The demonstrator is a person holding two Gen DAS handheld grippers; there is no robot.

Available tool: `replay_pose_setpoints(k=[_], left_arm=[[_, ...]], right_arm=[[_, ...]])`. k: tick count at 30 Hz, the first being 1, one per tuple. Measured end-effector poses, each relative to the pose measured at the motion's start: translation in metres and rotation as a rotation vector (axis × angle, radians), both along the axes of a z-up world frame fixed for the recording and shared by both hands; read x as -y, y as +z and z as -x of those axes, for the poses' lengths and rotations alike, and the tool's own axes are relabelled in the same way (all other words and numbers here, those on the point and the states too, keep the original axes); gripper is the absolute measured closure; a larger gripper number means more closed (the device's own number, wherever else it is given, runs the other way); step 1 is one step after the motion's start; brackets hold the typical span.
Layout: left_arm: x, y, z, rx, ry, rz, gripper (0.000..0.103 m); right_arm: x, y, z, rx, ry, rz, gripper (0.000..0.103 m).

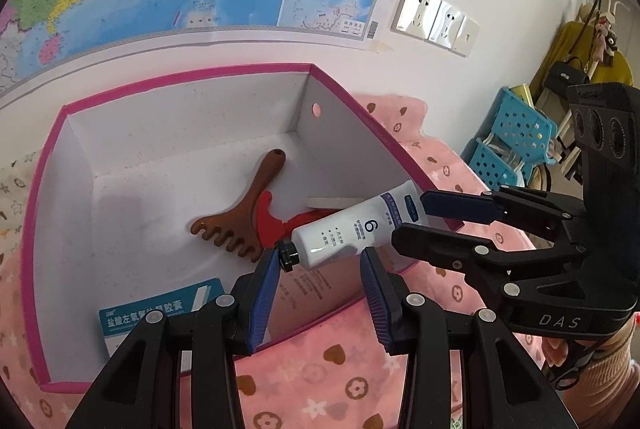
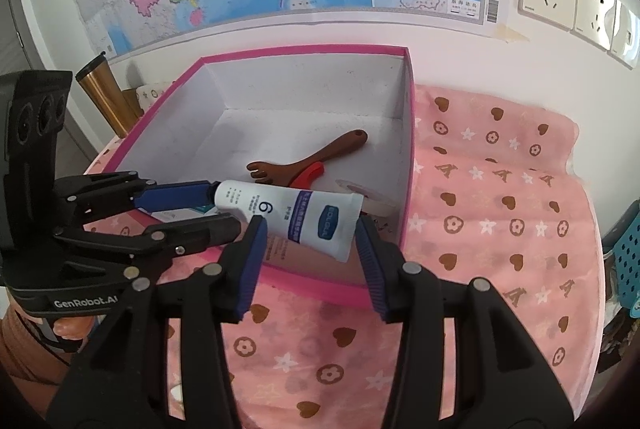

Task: Organize rigid objects
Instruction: 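Carry the white tube into the magenta box and open the right gripper, then lower the right gripper onto the blue-and-white ANTINE box and close it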

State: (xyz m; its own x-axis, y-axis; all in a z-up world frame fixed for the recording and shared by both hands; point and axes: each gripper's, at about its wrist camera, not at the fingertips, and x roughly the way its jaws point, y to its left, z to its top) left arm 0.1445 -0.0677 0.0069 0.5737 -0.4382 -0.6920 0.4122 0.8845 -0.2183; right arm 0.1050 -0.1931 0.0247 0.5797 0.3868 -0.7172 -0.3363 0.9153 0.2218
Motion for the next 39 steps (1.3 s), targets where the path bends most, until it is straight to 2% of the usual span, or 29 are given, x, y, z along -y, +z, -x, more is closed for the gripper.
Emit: replay_pose_setpoints(k=[11,19,26,31,39], left_arm=[[0.001,-0.001,0.000,0.001,-0.003,0.006,0.062],[-0.010,0.006,0.022,0.049,0.014,0.001,0.054],[-0.043,0.019,0.065,0.116,0.042,0.023,0.045],[-0.082,0.019,0.099,0.139,0.113,0.026,0.042],[-0.136,-0.019,0.134,0.041,0.246,0.000,0.041]], right_arm=[[0.001,0.002,0.003,0.005,-0.009,-0.013,0.053],[0.009,0.007,0.022,0.019,-0.007,-0.076,0.053],[0.002,0.017,0.056,0.039,0.091,-0.163,0.053],[-0.017,0.010,0.078,0.005,0.194,-0.190,0.052],[-0.048,-0.013,0.101,-0.078,0.315,-0.225,0.052]])
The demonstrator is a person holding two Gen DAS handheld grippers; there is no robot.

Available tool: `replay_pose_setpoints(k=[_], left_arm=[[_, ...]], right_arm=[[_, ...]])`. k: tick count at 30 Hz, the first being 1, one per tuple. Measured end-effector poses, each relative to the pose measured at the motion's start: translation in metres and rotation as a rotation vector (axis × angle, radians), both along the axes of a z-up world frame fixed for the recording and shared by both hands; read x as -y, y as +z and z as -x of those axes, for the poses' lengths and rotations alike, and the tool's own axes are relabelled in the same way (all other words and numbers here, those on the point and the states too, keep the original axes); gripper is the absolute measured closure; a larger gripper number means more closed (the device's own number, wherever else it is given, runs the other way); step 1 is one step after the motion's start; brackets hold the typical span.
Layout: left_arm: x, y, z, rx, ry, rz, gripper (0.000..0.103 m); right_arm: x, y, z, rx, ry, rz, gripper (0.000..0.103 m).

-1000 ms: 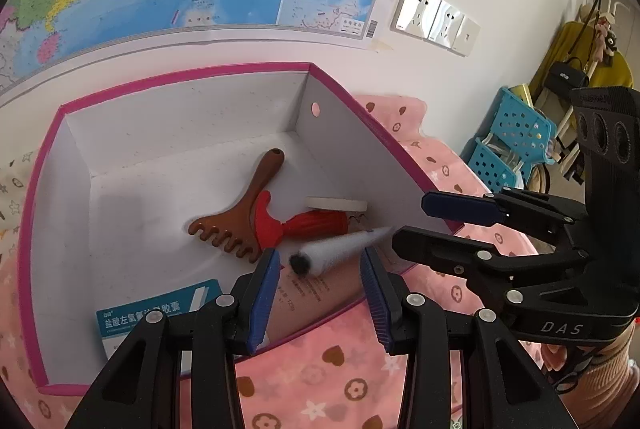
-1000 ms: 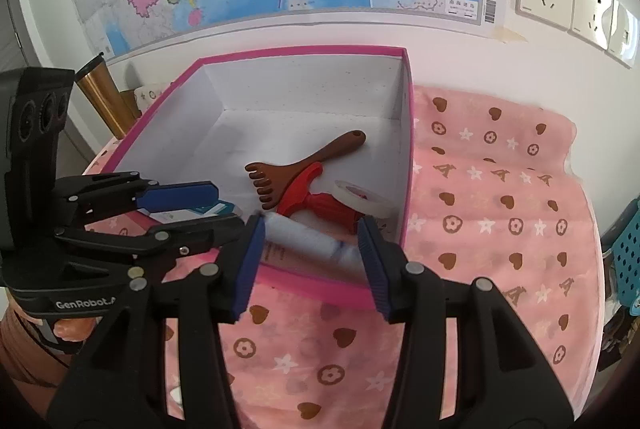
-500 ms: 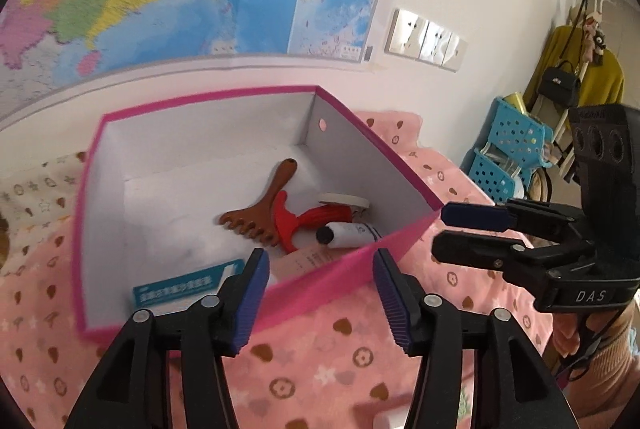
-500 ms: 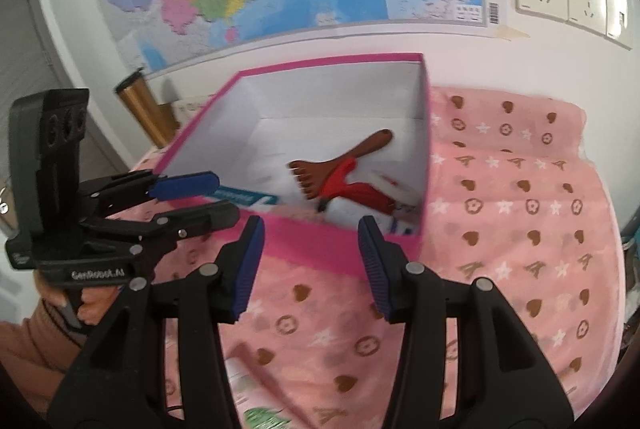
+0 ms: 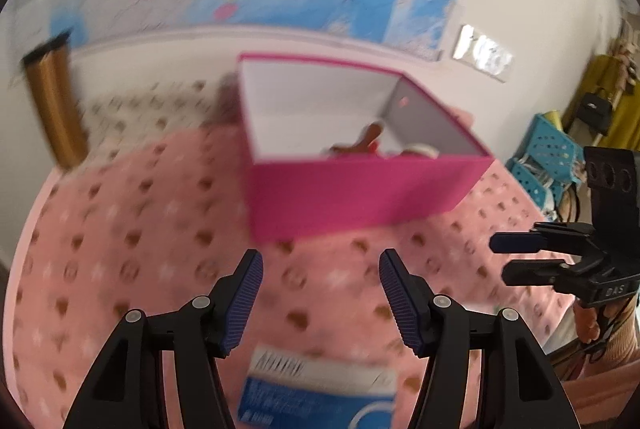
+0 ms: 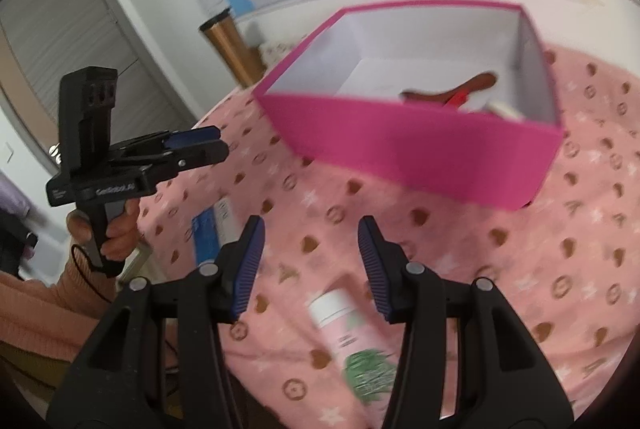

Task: Organize rigid objects
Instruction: 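Lower the right gripper onto the blue-and-white ANTINE box and close it, then lift the ANTINE box with the right gripper and carry it over the magenta box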

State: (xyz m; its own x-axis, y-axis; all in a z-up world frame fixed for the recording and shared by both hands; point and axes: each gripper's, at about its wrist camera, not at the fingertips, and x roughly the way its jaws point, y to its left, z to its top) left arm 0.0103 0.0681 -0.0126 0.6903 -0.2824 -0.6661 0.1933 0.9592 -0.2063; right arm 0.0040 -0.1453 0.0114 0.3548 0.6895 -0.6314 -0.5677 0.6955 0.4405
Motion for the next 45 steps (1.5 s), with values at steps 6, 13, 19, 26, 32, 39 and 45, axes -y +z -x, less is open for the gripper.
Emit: replay_pose_setpoints(k=[6,13,19,26,32,39,45], left_arm=[[-0.026,-0.033,0.024,-0.077,0.062,0.061,0.041],[-0.033,-0.052,0.034,-0.131,0.067,0.099,0.041],[-0.031,-0.059,0.033,-0.153,0.046,0.107,0.042],[-0.021,-0.064,0.033,-0.168,0.010,0.110,0.043],[-0.013,-0.064,0.030,-0.170,-0.016,0.134,0.043],[0.003,-0.061,0.015,-0.162,-0.046,0.130,0.044],[0.017,-0.063,0.002,-0.165,-0.055,0.088,0.048]], right_arm=[[-0.031,-0.021,0.015,-0.060,0.092,0.007,0.053],[-0.067,-0.044,0.027,-0.133,0.209,-0.004,0.053],[-0.092,-0.060,0.033,-0.194,0.274,-0.019,0.053],[-0.090,-0.063,0.026,-0.194,0.235,-0.024,0.053],[-0.076,-0.059,0.015,-0.187,0.180,-0.027,0.053],[-0.063,-0.053,-0.009,-0.154,0.108,-0.016,0.053],[-0.058,-0.049,-0.028,-0.134,0.069,-0.011,0.053]])
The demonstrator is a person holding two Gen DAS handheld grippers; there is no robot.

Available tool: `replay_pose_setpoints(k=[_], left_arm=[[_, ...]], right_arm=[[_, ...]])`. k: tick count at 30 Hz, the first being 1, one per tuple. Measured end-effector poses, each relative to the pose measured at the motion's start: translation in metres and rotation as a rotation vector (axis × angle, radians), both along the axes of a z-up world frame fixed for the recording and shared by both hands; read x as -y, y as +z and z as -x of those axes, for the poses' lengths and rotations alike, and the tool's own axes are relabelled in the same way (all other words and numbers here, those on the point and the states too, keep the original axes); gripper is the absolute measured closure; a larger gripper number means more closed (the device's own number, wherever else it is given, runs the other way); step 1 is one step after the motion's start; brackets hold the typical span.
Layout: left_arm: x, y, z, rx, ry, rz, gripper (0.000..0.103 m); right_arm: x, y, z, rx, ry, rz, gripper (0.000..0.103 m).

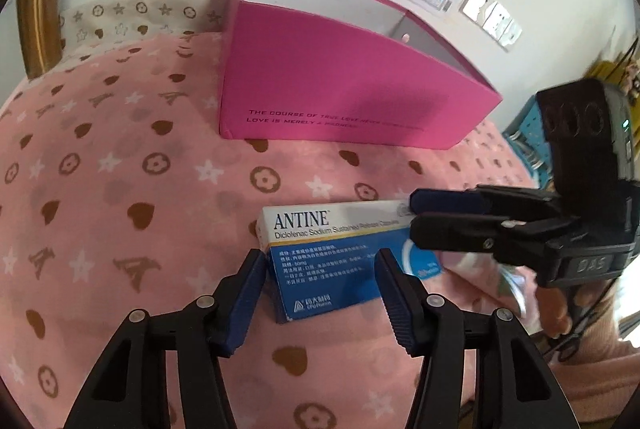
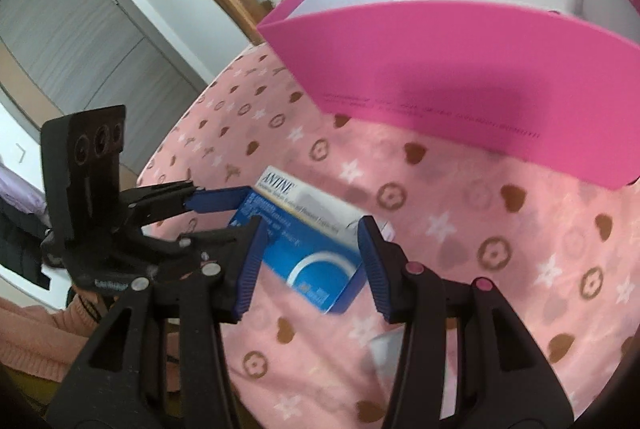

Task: Organize rigid objects
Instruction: 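Lift the ANTINE box with the right gripper and carry it over the magenta box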

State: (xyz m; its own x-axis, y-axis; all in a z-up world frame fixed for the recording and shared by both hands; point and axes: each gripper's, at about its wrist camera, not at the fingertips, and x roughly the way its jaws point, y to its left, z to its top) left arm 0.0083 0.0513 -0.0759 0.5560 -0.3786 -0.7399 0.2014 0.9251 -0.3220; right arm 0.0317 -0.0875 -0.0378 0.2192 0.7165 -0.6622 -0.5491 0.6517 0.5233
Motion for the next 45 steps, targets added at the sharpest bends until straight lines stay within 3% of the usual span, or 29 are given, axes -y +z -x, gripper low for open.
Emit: replay_pose_setpoints(k=[6,13,15,26,45], left_arm=[[-0.005,-0.002,0.004,-0.011,-0.008,0.013,0.048],[-0.006,-0.003,0.009,-0.014,-0.012,0.021,0.050],[-0.004,-0.003,0.010,-0.014,-0.019,0.024,0.054],[0.000,-0.001,0.008,-0.014,-0.025,0.011,0.052],[0.006,0.000,-0.020,-0.001,-0.022,0.000,0.052]], right_arm=[[0.010,-0.002,-0.001,0.005,-0.036,0.032,0.053],[0.002,-0.014,0.007,-0.003,0.003,0.101,0.053],[0.001,-0.017,0.007,-0.010,0.005,0.101,0.053],[0.003,-0.012,0.010,0.004,-0.022,0.099,0.061],[0.023,-0.011,-0.013,-0.025,-0.099,0.069,0.060]])
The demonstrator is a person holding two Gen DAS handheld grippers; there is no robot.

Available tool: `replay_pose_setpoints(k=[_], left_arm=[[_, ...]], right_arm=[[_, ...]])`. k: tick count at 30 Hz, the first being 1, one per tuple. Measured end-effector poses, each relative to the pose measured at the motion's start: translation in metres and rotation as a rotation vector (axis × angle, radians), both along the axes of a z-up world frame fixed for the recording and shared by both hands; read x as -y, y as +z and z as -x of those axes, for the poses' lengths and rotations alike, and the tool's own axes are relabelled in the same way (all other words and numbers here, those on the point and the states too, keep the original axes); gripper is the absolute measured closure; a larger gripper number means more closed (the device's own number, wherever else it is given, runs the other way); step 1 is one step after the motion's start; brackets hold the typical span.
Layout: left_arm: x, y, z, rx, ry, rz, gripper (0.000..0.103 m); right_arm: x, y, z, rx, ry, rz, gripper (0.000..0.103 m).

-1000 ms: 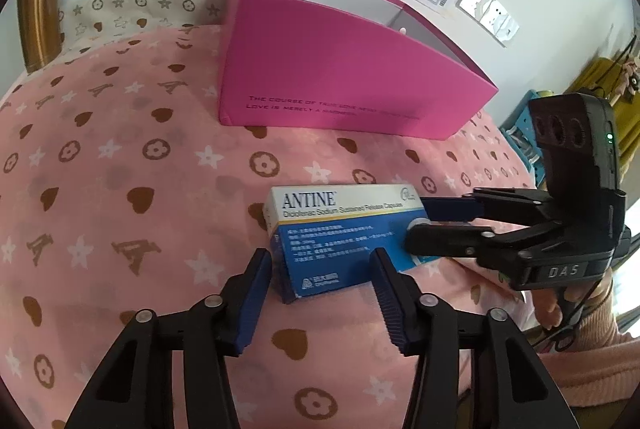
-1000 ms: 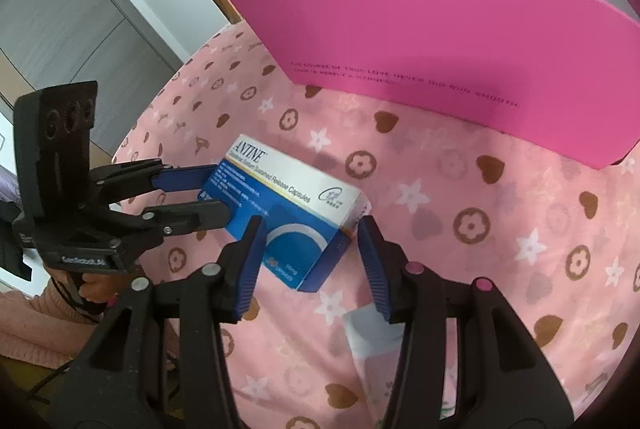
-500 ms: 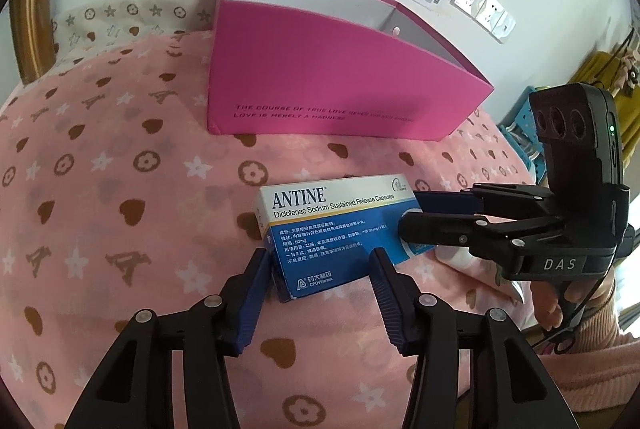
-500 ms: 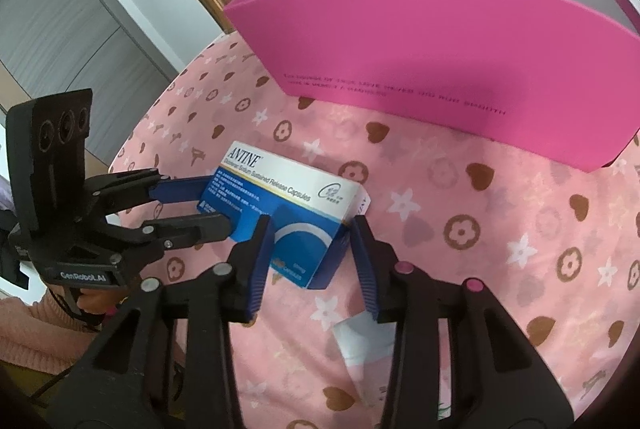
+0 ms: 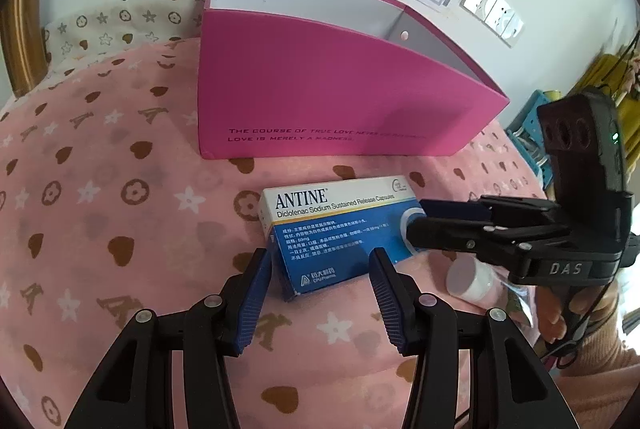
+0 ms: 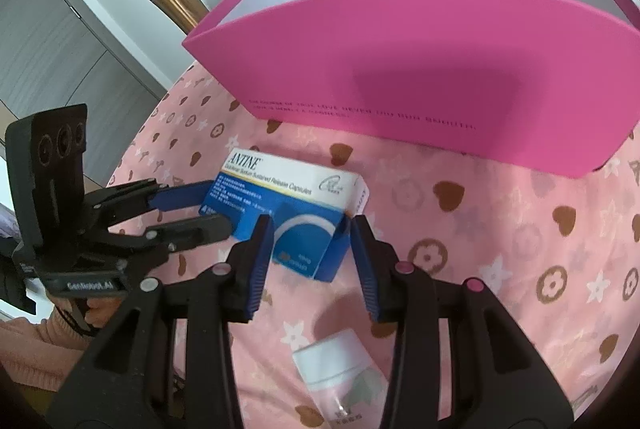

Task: Organize rigid objects
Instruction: 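Lift the ANTINE box with the right gripper and carry it over the magenta box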

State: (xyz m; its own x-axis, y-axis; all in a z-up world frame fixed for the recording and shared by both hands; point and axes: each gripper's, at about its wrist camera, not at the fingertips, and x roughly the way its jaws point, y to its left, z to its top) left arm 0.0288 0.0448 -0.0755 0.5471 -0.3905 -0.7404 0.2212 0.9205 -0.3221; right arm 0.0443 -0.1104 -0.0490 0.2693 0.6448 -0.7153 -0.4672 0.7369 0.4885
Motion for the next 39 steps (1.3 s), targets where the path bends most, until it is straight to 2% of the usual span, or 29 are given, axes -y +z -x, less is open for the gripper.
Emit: replay_pose_setpoints(k=[7,15,25,39], left_arm=[[0.005,0.007,0.006,0.022,-0.012,-0.028,0.054],[0.006,0.023,0.007,0.055,-0.021,-0.003,0.053],[0.005,0.059,0.005,0.133,-0.041,0.030,0.053],[0.012,0.108,-0.009,0.254,-0.043,-0.033,0.053]], right_arm=[[-0.003,-0.004,0.001,0.000,0.012,-0.006,0.060],[-0.001,0.008,0.006,0.039,0.012,0.017,0.060],[0.008,0.042,0.005,0.131,-0.007,0.006,0.060],[0.011,0.092,-0.005,0.260,-0.033,0.004,0.060]])
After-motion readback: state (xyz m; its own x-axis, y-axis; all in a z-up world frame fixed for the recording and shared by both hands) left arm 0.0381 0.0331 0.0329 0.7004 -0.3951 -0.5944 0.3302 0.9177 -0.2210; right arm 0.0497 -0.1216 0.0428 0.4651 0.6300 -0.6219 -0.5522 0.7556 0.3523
